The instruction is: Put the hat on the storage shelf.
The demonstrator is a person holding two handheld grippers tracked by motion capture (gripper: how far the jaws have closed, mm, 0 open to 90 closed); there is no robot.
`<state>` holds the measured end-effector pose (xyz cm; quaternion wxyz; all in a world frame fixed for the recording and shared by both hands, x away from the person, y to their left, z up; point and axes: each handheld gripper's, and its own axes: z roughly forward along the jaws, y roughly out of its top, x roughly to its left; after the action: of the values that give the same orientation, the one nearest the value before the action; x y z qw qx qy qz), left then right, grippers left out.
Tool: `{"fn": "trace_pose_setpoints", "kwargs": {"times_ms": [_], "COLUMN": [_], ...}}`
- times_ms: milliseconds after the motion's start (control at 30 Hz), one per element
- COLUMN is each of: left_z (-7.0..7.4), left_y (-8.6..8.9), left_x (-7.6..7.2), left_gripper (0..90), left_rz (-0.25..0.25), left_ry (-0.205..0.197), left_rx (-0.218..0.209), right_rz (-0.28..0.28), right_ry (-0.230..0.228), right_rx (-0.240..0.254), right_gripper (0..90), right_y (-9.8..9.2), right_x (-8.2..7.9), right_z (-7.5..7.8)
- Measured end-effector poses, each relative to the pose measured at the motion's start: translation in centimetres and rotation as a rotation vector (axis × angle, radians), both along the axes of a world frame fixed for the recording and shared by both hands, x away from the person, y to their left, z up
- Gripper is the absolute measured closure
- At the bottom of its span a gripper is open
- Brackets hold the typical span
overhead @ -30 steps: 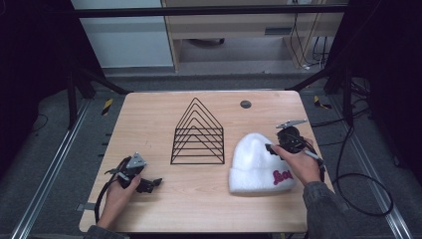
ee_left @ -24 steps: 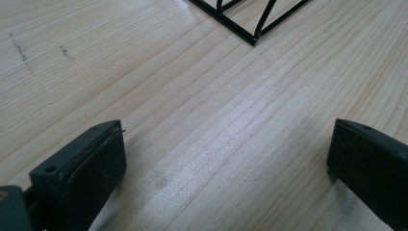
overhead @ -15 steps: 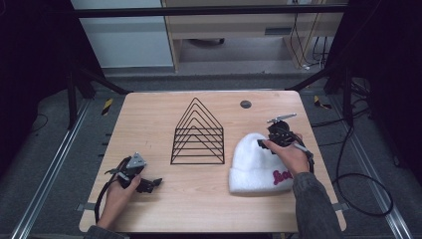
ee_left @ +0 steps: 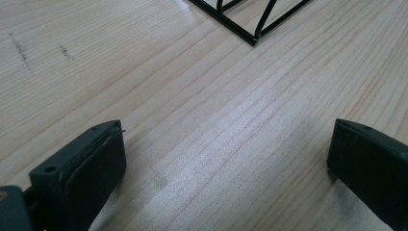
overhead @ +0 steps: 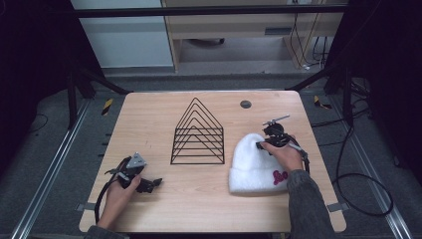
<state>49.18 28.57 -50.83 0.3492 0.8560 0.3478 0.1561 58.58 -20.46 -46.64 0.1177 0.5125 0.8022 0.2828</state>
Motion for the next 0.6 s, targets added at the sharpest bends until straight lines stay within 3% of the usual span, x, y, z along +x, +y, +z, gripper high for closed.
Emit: {"fn": "trace_pose_setpoints", "kwargs": {"times_ms": [33, 167, 433, 600], "left_z": [0.0, 0.0, 0.0, 0.0], "left_y": [0.0, 0.0, -0.1, -0.2], "left_x": [0.0, 0.0, 0.0, -0.1], "left_gripper": [0.0, 0.0, 0.0, 0.0], "left_rz": [0.0, -0.001, 0.006, 0.016], "left_ry": [0.0, 0.0, 0.001, 0.001], "left_rx": [0.0, 0.0, -0.002, -0.002], "right_rz": [0.019, 0.051, 0.079, 0.096], "right_ry": [0.002, -0.014, -0.15, -0.212], "right_rx": [-0.014, -0.018, 0.014, 0.039], "right_gripper": [75.9, 81.5, 82.6, 82.7], "right_y": [0.2, 0.5, 0.7, 0.9], "right_x": [-0.1, -0.7, -3.8, -5.6], "right_z": [0.1, 0.4, 2.6, 3.9]}}
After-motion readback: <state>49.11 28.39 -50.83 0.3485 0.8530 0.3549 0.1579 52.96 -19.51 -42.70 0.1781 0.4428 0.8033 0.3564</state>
